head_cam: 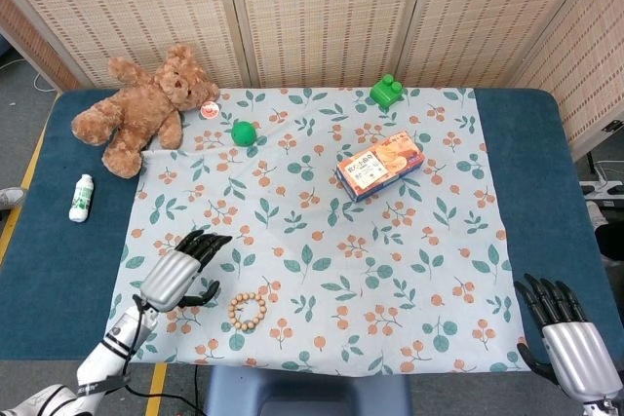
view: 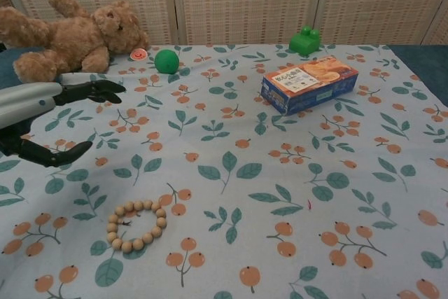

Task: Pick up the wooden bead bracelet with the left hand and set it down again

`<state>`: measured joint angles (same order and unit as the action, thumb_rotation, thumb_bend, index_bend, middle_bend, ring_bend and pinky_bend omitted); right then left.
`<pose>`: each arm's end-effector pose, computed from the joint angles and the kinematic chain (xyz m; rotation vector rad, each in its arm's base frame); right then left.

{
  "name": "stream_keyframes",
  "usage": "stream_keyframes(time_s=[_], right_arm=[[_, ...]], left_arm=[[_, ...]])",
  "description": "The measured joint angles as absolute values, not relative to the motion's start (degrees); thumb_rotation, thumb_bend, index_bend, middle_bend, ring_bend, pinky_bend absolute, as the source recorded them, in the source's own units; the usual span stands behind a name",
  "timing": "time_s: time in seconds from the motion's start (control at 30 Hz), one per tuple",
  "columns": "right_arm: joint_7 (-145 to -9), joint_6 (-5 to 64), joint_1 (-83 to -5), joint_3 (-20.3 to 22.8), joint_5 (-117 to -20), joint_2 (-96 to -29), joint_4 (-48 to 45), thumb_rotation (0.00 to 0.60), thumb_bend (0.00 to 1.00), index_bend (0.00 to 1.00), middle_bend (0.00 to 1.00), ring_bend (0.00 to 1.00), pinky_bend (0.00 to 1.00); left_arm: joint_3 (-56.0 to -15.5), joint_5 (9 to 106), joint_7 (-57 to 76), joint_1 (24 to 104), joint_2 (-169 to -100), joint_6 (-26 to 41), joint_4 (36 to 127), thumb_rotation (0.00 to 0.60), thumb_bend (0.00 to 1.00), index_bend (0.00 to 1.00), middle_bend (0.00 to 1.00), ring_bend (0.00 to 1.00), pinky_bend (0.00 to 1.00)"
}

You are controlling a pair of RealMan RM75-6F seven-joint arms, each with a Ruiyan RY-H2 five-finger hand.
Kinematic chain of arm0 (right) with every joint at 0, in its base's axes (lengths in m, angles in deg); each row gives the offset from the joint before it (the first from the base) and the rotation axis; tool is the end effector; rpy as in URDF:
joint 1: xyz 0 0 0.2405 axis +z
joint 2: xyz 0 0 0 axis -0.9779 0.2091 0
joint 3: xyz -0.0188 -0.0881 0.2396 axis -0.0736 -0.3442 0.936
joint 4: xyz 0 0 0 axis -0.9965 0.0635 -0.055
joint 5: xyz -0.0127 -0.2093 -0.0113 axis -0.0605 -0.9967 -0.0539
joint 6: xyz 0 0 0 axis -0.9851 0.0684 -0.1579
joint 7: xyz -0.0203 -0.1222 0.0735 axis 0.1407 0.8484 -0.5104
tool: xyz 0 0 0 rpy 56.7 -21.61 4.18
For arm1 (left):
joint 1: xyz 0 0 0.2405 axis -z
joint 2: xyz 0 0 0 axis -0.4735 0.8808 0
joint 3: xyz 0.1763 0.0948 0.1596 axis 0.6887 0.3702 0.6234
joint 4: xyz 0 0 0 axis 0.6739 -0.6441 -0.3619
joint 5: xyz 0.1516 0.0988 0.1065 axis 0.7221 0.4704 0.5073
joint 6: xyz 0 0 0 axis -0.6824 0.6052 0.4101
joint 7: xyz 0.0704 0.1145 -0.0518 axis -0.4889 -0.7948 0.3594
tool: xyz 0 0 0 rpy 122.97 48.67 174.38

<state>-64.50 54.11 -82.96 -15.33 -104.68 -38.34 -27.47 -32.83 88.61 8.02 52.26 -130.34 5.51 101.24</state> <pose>-0.2919 -0.0934 0.1523 1.5653 -0.9001 0.7402 -0.1997 0.2558 0.0285 -1.9012 -0.9939 -1.1063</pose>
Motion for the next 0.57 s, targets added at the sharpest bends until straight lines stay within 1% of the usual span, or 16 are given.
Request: stream_keyframes(time_s=[0.1, 0.2, 0.33, 0.47, 0.57], right_arm=[[-64.1, 54.7, -83.1, -15.3, -105.0, -38.6, -27.3, 0.6, 0.22, 0.0, 0.0, 0.0, 0.0], [-63.9, 55.3, -83.4, -15.2, -105.3, -38.9, -27.0, 0.6, 0.22, 0.0, 0.0, 0.0, 0.0], [-63.4, 55.6, -83.6, -15.1, -105.4, -39.4, -26.8, 0.6, 0.22, 0.0, 0.0, 0.0, 0.0], [-62.8, 55.3, -83.5, -14.8, -104.9, -39.8, -26.8, 0.6, 0.22, 0.0, 0.0, 0.0, 0.0], [-62.4, 55.2, -83.5, -14.6, -104.8, -40.0, -26.8, 0.6, 0.22, 0.0, 0.0, 0.0, 0.0]], left_arm=[[-30.7, 90.3, 8.1, 50.5, -127.4, 8.5, 103.5, 0.498, 0.48, 0.0, 0.06, 0.1, 0.15], [-27.5, 93.2, 7.9, 47.9, -124.8, 12.7, 104.6, 0.489, 0.47, 0.0, 0.03, 0.09, 0.19], [-24.4, 97.2, 6.7, 43.3, -123.4, 20.9, 103.3, 0.453, 0.46, 0.0, 0.01, 0.05, 0.14], [-21.5, 100.5, 6.5, 36.7, -123.8, 32.4, 97.8, 0.451, 0.46, 0.0, 0.0, 0.02, 0.11], [-19.6, 102.0, 7.6, 32.4, -124.1, 37.8, 92.8, 0.453, 0.46, 0.0, 0.0, 0.02, 0.12]])
